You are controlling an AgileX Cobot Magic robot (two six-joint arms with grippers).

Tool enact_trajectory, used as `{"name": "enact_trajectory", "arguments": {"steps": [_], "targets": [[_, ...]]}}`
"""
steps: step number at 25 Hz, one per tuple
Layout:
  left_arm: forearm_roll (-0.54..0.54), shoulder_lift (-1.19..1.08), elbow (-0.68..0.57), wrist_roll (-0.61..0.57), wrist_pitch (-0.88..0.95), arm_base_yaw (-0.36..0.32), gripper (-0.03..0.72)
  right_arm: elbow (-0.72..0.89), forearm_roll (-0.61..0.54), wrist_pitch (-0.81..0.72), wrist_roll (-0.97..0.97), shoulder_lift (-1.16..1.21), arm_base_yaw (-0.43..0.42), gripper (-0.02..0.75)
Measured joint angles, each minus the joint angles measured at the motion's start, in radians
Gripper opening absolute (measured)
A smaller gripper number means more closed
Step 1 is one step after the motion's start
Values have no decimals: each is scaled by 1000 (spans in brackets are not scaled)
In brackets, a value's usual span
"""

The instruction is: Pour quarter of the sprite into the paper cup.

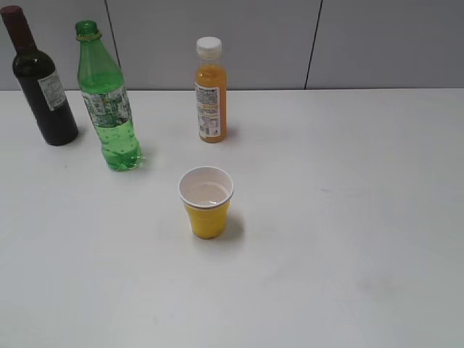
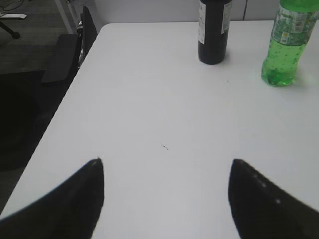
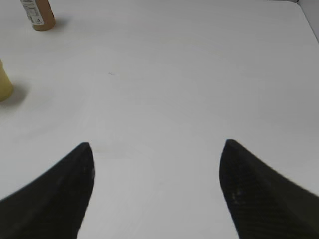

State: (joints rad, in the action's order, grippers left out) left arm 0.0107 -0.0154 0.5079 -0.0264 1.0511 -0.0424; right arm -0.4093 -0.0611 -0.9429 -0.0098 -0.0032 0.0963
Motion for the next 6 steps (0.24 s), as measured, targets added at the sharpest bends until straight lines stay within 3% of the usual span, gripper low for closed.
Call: {"name": "enact_trajectory", "arguments": {"steps": [6], "targets": [[0,0,0,1,0,0,590,0,0,0,0,0,0,590]]}}
